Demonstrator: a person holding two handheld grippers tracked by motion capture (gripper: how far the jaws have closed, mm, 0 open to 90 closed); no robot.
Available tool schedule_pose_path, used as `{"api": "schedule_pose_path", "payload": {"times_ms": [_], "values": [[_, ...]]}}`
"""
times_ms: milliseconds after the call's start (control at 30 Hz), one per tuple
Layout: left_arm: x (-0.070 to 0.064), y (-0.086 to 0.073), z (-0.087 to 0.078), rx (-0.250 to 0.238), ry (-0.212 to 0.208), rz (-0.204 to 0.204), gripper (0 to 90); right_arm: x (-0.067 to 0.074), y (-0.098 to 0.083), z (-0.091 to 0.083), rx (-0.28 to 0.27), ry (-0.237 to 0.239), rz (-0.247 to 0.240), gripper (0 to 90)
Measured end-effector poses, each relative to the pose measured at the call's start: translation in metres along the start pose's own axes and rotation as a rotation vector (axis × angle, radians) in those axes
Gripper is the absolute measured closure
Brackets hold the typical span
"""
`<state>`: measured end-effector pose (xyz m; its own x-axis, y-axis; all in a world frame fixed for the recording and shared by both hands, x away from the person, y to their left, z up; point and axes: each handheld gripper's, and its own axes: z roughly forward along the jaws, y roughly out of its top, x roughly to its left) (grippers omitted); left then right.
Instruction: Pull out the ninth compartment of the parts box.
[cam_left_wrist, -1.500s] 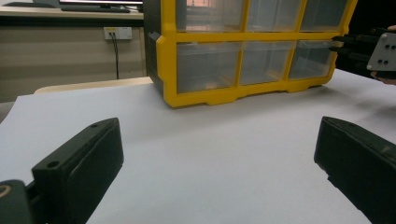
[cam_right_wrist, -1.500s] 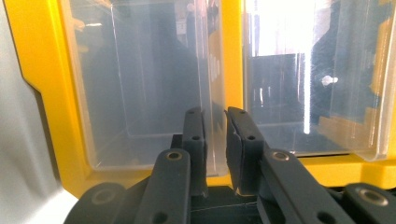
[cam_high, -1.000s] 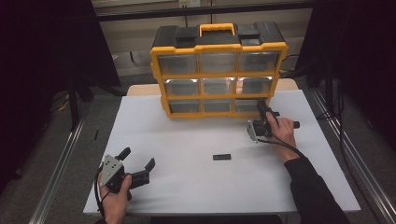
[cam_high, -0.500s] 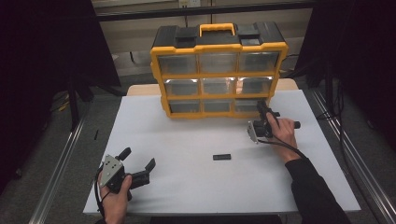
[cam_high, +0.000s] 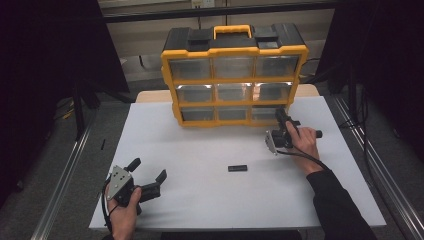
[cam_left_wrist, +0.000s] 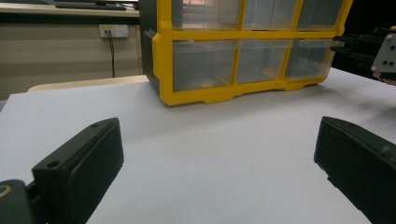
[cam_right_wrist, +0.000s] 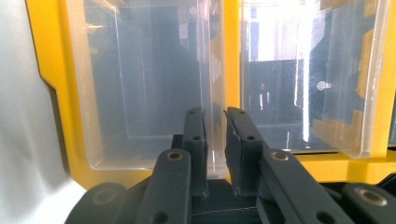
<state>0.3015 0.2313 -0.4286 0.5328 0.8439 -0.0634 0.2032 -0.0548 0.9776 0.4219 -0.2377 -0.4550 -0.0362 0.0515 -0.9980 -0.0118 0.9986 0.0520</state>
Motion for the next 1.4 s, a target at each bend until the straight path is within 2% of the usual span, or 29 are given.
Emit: {"api": "schedule_pose_path", "payload": {"times_ms": [167,300,500,600,800,867,933,1400], "values": [[-0.001,0.000,0.000,-0.004,-0.001,-0.004,1.6,0.001,0.000,-0.002,0.004,0.011,0.014,80.1],[-0.001,0.000,0.000,-0.004,0.000,-0.002,1.6,0.000,0.000,-0.003,-0.006,0.006,-0.009,80.2],[-0.001,0.000,0.000,-0.002,0.000,0.001,1.6,0.001,0.000,-0.006,0.003,0.008,0.005,80.3],[-0.001,0.000,0.000,-0.004,-0.001,-0.003,1.6,0.000,0.000,-0.006,-0.006,0.006,-0.010,80.3],[-0.001,0.000,0.000,-0.003,0.000,0.000,1.6,0.000,0.000,-0.007,-0.007,0.009,-0.001,80.3],[-0.001,0.000,0.000,-0.002,-0.001,-0.002,1.6,-0.001,0.000,-0.007,-0.012,0.011,-0.021,80.3],[-0.001,0.000,0.000,-0.004,0.000,0.000,1.6,0.001,0.000,-0.008,-0.003,0.008,-0.003,80.3],[-0.001,0.001,-0.001,-0.006,-0.005,0.001,1.6,0.000,0.000,-0.011,-0.009,0.011,-0.011,80.5]]}}
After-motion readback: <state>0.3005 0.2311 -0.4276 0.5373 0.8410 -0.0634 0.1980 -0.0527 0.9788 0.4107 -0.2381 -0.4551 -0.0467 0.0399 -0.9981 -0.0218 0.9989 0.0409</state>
